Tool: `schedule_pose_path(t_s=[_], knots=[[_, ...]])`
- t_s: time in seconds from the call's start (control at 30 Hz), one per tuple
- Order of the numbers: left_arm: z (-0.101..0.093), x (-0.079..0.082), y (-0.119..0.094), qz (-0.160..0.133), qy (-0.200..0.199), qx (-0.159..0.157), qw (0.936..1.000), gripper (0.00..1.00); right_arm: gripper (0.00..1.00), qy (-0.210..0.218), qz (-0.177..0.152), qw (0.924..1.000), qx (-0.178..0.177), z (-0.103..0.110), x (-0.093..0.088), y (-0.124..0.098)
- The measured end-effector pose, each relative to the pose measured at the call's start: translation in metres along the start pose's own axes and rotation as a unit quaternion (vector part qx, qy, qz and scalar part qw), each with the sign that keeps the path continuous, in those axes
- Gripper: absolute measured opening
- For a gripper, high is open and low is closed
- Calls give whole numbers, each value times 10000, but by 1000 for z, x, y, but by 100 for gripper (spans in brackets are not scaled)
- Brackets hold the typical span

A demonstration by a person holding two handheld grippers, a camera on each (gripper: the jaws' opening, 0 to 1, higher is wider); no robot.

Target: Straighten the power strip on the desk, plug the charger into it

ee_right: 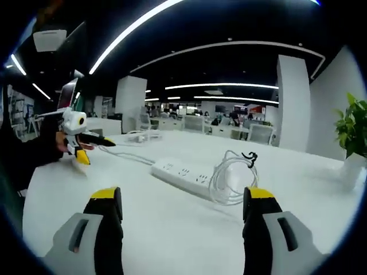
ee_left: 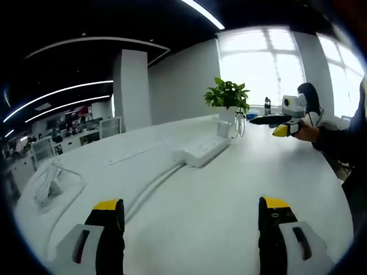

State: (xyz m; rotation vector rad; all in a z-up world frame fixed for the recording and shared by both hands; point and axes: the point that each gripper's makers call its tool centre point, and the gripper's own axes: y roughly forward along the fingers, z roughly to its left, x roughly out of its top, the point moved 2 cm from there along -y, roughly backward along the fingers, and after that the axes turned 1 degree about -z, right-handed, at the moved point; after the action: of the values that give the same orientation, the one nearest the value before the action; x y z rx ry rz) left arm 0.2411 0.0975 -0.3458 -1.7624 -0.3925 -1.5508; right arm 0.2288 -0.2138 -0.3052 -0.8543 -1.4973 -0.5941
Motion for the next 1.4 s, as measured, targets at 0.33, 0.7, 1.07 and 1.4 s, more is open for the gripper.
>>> schedule_pose_path(t_s=[0.33,0.7,1.07,1.4], knots=[[-5,17,13,80,229,-108,9996,99,85,81,-59,9999,-45,3,7,-4],[-10,40,40,39,304,-267,9992,99,84,112,-32,9999,-2,4,14,-13],[-16,44,58,263,496,-393,9976,99,83,307,-127,9994,95,8,12,-19],[-19,45,74,385,598,-577,9958,99,81,246,-100,9995,161,10,9,-22]])
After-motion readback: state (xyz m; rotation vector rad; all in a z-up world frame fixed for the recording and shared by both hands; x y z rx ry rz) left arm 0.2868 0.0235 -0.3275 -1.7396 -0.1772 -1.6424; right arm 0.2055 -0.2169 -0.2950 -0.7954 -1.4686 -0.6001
